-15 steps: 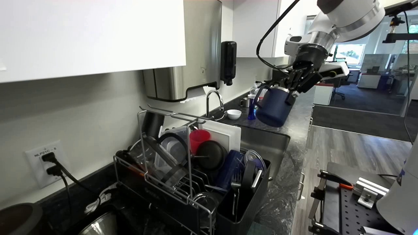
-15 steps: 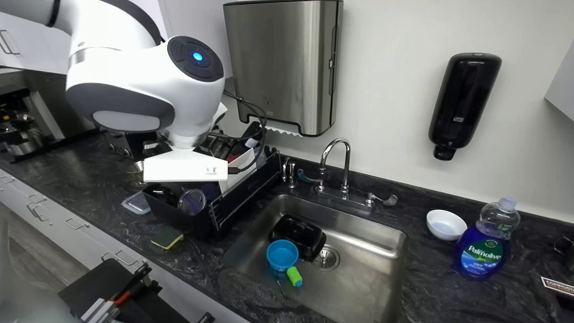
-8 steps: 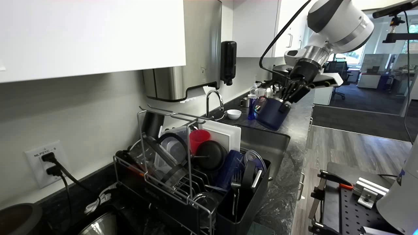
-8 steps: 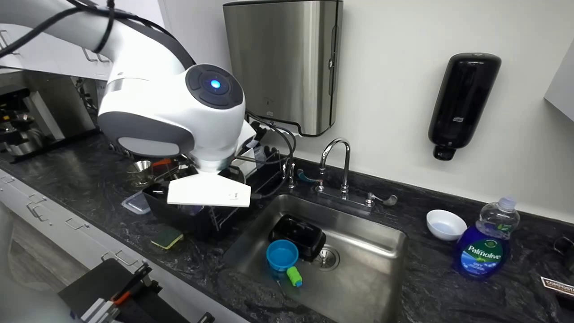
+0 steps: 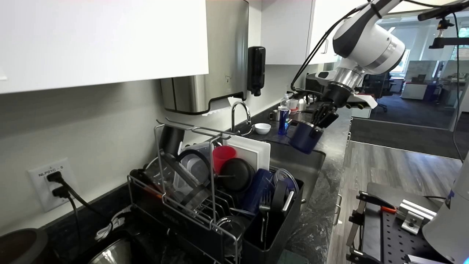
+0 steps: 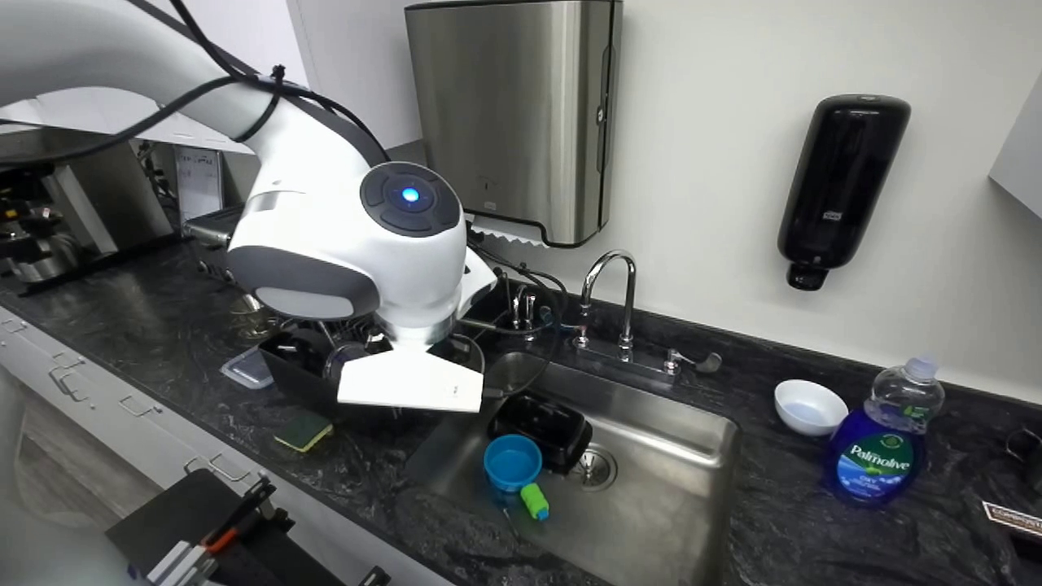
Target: Remove the dark blue thermos from the dish rack and place it inside the sink
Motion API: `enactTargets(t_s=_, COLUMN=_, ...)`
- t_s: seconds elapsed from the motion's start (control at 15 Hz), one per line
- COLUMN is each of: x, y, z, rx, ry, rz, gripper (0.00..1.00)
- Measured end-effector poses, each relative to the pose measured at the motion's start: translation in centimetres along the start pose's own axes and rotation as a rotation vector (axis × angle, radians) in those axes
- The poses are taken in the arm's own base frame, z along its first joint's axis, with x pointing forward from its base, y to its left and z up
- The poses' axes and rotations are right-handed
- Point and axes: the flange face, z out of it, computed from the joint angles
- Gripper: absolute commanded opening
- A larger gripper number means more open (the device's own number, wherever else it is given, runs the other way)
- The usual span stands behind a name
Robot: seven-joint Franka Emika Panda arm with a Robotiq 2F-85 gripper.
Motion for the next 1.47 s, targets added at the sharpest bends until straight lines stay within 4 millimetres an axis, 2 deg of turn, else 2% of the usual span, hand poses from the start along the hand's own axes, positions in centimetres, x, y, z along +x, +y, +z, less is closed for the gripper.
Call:
enactTargets(t_s=0.27, x=-1.1, y=1.6, z=0.0, rx=-0.060, ry=0.002, rz=0.042, gripper=0.02)
enactTargets(t_s=0.53, x=-1.0, y=2.7, z=0.0, rx=-0.092, ry=0.005, rz=0.063, gripper=0.02)
enactTargets(t_s=0.67, x=-0.6, y=2.7, z=0.4, rx=-0.085, ry=0.005, rz=0.067, gripper=0.02)
enactTargets(t_s=0.73, x=-0.2, y=2.6, z=0.7, rx=-0.080, ry=0.009, rz=0.066, gripper=0.07)
enactTargets(t_s=1.33, x=-0.3, y=2.5, z=0.8, rx=-0.076, ry=0.007, rz=0.068, gripper=0.07)
enactTargets(t_s=1.4, x=-0.3, y=2.5, z=0.8, rx=-0.076, ry=0.007, rz=0.068, gripper=0.02)
enactTargets(t_s=1.47, x=-0.3, y=2.5, z=0.8, rx=-0.076, ry=0.007, rz=0.068, gripper=0.02)
